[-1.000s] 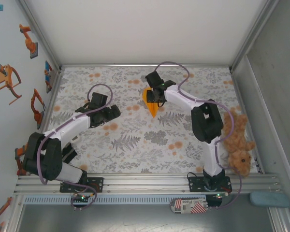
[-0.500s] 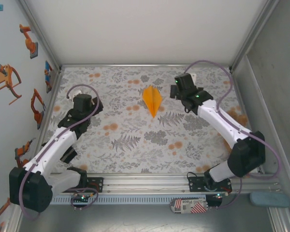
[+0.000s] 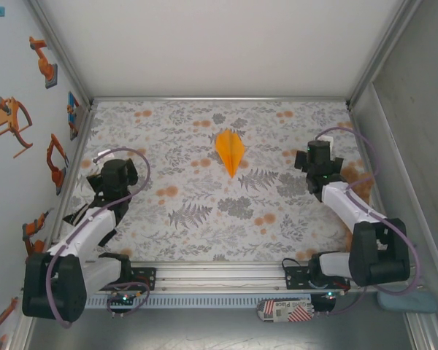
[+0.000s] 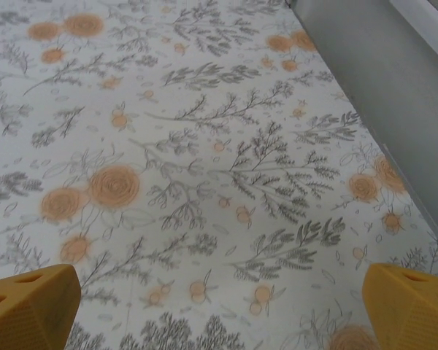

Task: Fold a paper plane with a square sheet of paper (pick it up from the middle)
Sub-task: Reset both arms

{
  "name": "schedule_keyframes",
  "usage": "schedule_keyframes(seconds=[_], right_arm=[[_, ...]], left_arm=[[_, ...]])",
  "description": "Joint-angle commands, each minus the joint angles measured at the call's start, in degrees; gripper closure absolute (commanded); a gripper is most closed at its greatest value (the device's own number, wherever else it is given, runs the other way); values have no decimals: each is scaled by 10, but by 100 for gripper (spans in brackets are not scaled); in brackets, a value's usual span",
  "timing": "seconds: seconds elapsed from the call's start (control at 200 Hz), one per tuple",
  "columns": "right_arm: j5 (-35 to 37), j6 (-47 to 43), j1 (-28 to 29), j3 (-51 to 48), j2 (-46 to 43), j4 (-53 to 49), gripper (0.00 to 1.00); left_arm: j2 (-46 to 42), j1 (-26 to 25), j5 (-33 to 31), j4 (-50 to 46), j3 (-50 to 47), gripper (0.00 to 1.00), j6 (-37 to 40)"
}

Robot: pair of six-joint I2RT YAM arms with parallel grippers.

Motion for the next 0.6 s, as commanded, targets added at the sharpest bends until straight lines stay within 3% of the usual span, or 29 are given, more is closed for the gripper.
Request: schedule_keyframes(seconds=[0.0,0.065,0.145,0.596], right_arm=[[-41,-44,-19,-52,6,151,2],[-45,-65,-20,-100,10,233,2],[-46,-67,-25,-119,20,262,1],[-153,-70,-67,-165,114,429,2]], left_arm=[[18,22,69,98,-23,4,43],[35,34,111,151,-40,4,48],[60,43,152,207,-55,4,55],[135,66,263,301,-67,4,115]])
